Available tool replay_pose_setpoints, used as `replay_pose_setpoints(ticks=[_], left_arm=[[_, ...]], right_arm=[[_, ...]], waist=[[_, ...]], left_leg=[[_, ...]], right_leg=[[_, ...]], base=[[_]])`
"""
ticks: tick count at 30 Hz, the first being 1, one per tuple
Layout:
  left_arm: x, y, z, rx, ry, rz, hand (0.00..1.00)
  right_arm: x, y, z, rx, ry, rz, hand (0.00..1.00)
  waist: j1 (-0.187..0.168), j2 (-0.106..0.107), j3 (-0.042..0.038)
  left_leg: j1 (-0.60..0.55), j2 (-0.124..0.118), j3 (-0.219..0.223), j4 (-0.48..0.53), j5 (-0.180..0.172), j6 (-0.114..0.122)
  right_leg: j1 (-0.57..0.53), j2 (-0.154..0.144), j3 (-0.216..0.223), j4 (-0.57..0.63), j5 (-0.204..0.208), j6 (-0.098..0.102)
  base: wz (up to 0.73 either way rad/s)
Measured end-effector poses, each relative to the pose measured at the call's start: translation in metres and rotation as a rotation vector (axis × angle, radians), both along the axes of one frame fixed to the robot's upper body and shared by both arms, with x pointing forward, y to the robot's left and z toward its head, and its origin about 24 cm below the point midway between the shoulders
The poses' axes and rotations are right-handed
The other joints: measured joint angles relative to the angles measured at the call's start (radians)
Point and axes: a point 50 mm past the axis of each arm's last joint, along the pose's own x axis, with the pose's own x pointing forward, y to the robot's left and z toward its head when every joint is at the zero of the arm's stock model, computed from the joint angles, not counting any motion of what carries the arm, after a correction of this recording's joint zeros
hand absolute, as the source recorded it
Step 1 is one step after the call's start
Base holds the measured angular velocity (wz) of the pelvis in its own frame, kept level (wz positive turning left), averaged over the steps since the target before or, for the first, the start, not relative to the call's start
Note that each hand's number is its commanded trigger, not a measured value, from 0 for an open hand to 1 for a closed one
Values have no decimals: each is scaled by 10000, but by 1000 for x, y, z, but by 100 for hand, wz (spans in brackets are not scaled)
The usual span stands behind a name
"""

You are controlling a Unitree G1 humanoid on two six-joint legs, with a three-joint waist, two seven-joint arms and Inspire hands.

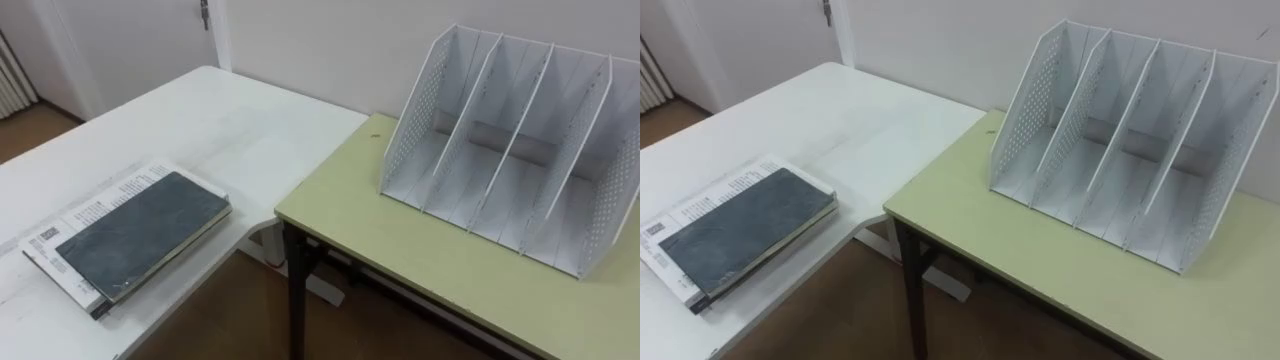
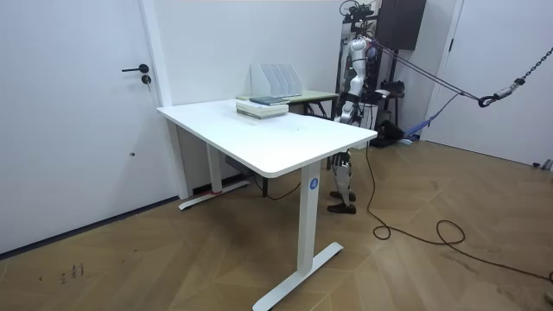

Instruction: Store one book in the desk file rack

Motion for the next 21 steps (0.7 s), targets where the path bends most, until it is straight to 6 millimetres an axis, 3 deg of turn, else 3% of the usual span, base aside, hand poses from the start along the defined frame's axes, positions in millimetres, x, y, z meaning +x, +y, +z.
replay_pose_setpoints(ticks=[21], left_arm=[[1, 0, 0, -47, -66, -7, 0]], right_arm=[[2, 2, 0, 8, -25, 262, 0]], waist=[[14, -108, 9]], left_leg=[[-4, -1, 10, 11, -1, 0]], right_leg=[[-10, -2, 12, -20, 0, 0]], base=[[0]])
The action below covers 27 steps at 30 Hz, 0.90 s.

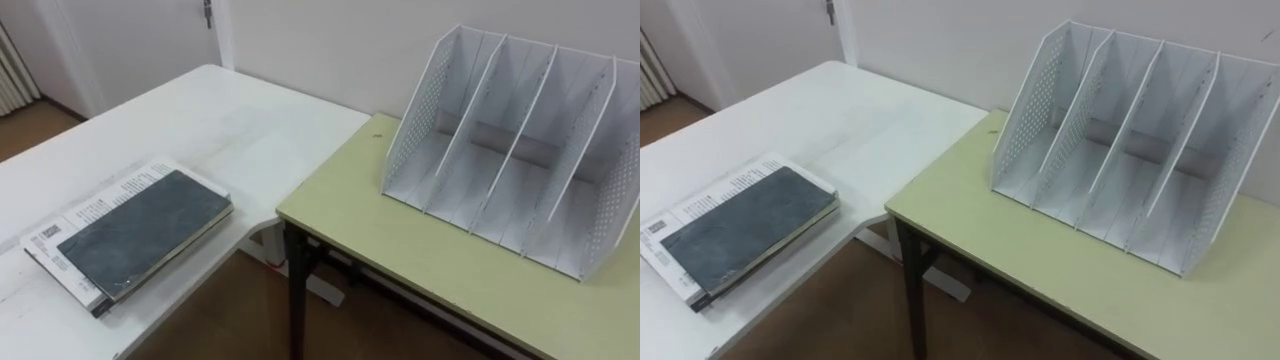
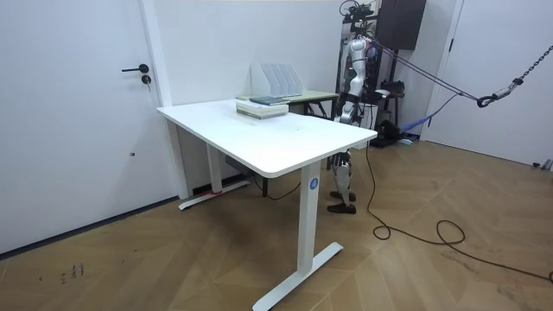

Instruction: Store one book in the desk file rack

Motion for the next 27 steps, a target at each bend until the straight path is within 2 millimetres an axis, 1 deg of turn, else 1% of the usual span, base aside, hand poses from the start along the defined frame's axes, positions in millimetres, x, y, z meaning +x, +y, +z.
replay_pose_setpoints(ticks=[4, 7, 10, 12, 15, 17, 18, 21, 22, 23, 24, 26, 27], left_arm=[[1, 0, 0, -7, -17, -24, 0], [3, 0, 0, 90, 12, -493, 0], [13, 0, 1, 234, -118, -1326, 0], [26, 0, 3, 456, -538, -2149, 0], [55, -1, 10, 902, -1468, -3626, 0], [65, -1, 12, 1015, -1791, -3862, 0], [70, -2, 12, 1110, -2021, -4042, 0], [79, -6, 14, 1236, -2323, -4834, 0], [87, -10, 18, 1330, -2619, -5420, 0], [98, -16, 22, 1453, -3055, -6127, 0], [104, -18, 25, 1549, -3317, -6458, 0], [124, -30, 35, 1581, -4439, -7139, 0], [128, -34, 37, 1550, -4672, -7281, 0]], right_arm=[[0, 0, 0, 20, -9, -35, 0], [0, 1, 0, 46, -21, -43, 0], [0, 3, -1, 82, -18, -22, 0], [0, 4, -1, 136, -60, -14, 0], [3, 6, -1, 263, -169, 112, 0], [3, 6, -1, 257, -224, 204, 0], [5, 8, -1, 266, -286, 318, 0], [8, 9, -1, 268, -368, 476, 0], [11, 9, -1, 289, -436, 535, 0], [14, 9, 0, 331, -512, 629, 0], [15, 9, 0, 343, -533, 706, 0], [18, 10, 0, 394, -592, 889, 0], [19, 10, 0, 425, -612, 909, 0]], waist=[[-20, -1, -2], [-49, -25, -6], [-49, -88, -14], [-58, -163, 8], [-127, -224, 11], [-187, -224, 11], [-281, -230, 6], [-471, -247, -1], [-538, -231, -19], [-540, -226, -11], [-541, -230, 9], [-604, -238, 4], [-614, -238, 1]], left_leg=[[-1, 1, 32, -8, -1, -1], [16, 2, 32, -13, -1, -2], [29, 3, 50, 19, -1, -2], [9, 2, 47, 44, 0, -2], [-10, -1, 31, 31, -1, -1], [-7, -7, 36, -15, 0, 1], [-7, -10, 33, -40, 1, 2], [-6, -18, 48, -93, 5, 4], [-7, -18, 49, -94, 5, 4], [-18, -18, 61, -94, 8, 4], [-31, -18, 59, -94, 9, 4], [-88, -21, 46, -94, 9, 5], [-87, -22, 32, -95, 9, 5]], right_leg=[[-9, 0, -7, 0, 0, 0], [3, 6, -10, -1, 1, -1], [-4, 6, -11, 5, 3, -4], [-6, 6, -20, 9, 3, -4], [-22, 5, -6, 20, 6, 0], [-21, 1, -6, 21, 11, 8], [-18, -2, -10, 21, 13, 9], [-28, -7, -29, 15, 14, 10], [-44, -6, -21, 17, 14, 11], [-92, -6, 5, 33, 16, 10], [-105, -5, 9, 50, 17, 10], [-140, -5, -1, 45, 29, 17], [-139, -5, 1, 37, 30, 19]], base=[[0], [0], [0], [0], [0], [0], [0], [0], [0], [0], [0], [0], [0]])
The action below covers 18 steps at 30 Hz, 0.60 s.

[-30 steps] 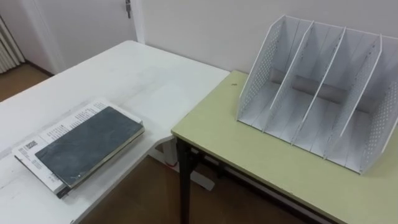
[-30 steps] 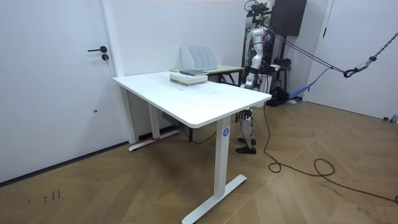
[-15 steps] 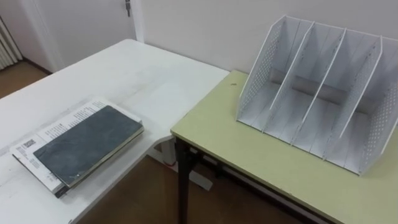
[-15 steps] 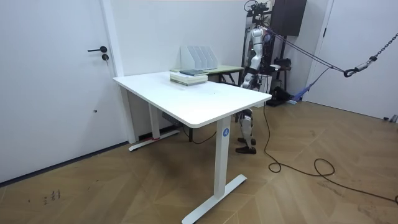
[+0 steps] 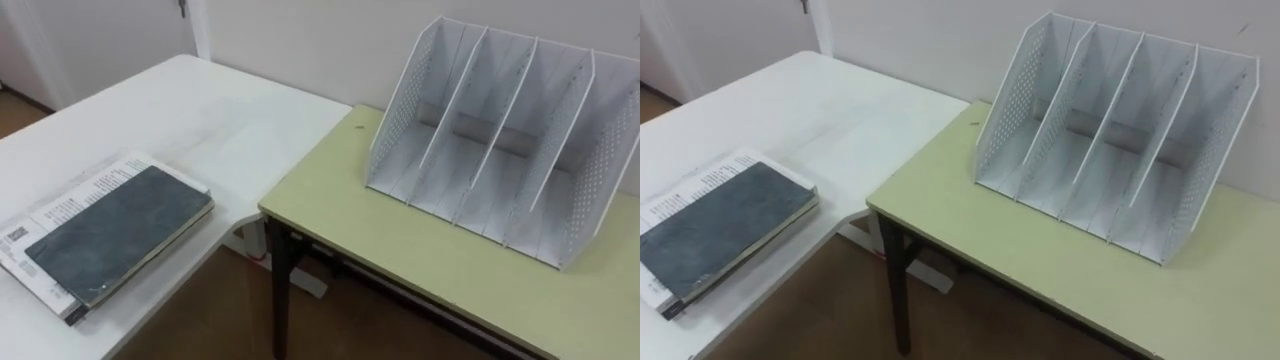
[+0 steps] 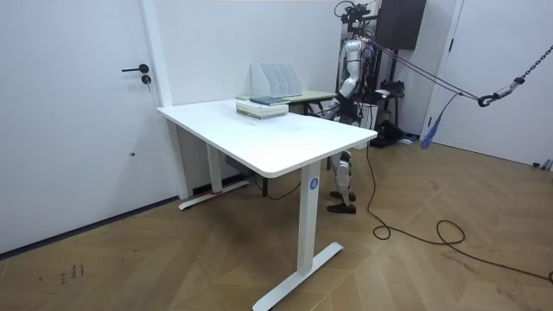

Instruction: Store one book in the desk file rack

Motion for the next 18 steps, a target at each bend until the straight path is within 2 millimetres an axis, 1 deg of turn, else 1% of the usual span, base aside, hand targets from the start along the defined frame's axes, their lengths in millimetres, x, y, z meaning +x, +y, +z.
replay_pose_setpoints(ticks=[2, 3, 4, 5, 6, 8, 12, 14, 15, 17, 18], left_arm=[[11, -16, 5, -273, -529, -672, 0], [13, -19, 6, -332, -607, -842, 0], [15, -26, 8, -420, -757, -1170, 0], [20, -33, 13, -543, -1026, -1479, 0], [22, -36, 15, -600, -1169, -1620, 0], [33, -46, 27, -852, -1895, -2054, 0], [47, -54, 44, -836, -2924, -2693, 0], [57, -57, 60, -630, -3758, -3140, 0], [59, -57, 65, -629, -3997, -3198, 0], [66, -58, 80, -561, -5090, -3298, 0], [67, -58, 82, -508, -5313, -3286, 0]], right_arm=[[4, 1, 0, 3, -154, 117, 0], [5, 1, 1, -1, -188, 138, 0], [7, 1, 1, -5, -275, 181, 0], [7, 0, 1, -31, -320, 210, 0], [7, 0, 2, -48, -317, 219, 0], [9, -2, 2, -96, -346, 294, 0], [10, -4, 3, -142, -344, 298, 0], [9, -4, 3, -149, -312, 269, 0], [8, -4, 2, -142, -302, 265, 0], [7, -5, 3, -70, -293, 265, 0], [8, -5, 3, -55, -296, 272, 0]], waist=[[-117, 50, 17], [-162, 22, -1], [-232, 62, 1], [-251, 100, 30], [-253, 119, 41], [-236, 190, 34], [-242, 274, 7], [-249, 275, 13], [-235, 275, 13], [-223, 286, 6], [-224, 283, 5]], left_leg=[[-2, -1, -4, -24, 0, 0], [1, -1, -4, -40, 0, 0], [1, 0, -5, -74, 0, 0], [2, 1, -4, -82, 0, 0], [3, 1, -4, -85, 0, 0], [11, 7, 3, -119, 0, -1], [25, 6, -2, -144, 1, -2], [6, 7, -10, -138, 1, -2], [5, 7, -11, -138, 1, -2], [47, 3, -12, -139, 1, -2], [68, 4, -12, -143, 1, -2]], right_leg=[[-6, 1, 4, -10, 1, 2], [-11, 1, 0, -12, 1, 2], [-23, 5, 1, -12, 1, 1], [-45, 5, 16, -11, 1, 1], [-55, 5, 23, -9, 1, 1], [-41, 15, 79, -3, 2, 0], [-30, 14, 108, 14, 5, -3], [-40, 15, 102, 16, 7, -5], [-39, 15, 100, 16, 8, -5], [12, 13, 97, 14, 9, -4], [25, 14, 102, 14, 9, -4]], base=[[0], [0], [0], [0], [-4], [-5], [-1], [0], [0], [0], [0]])
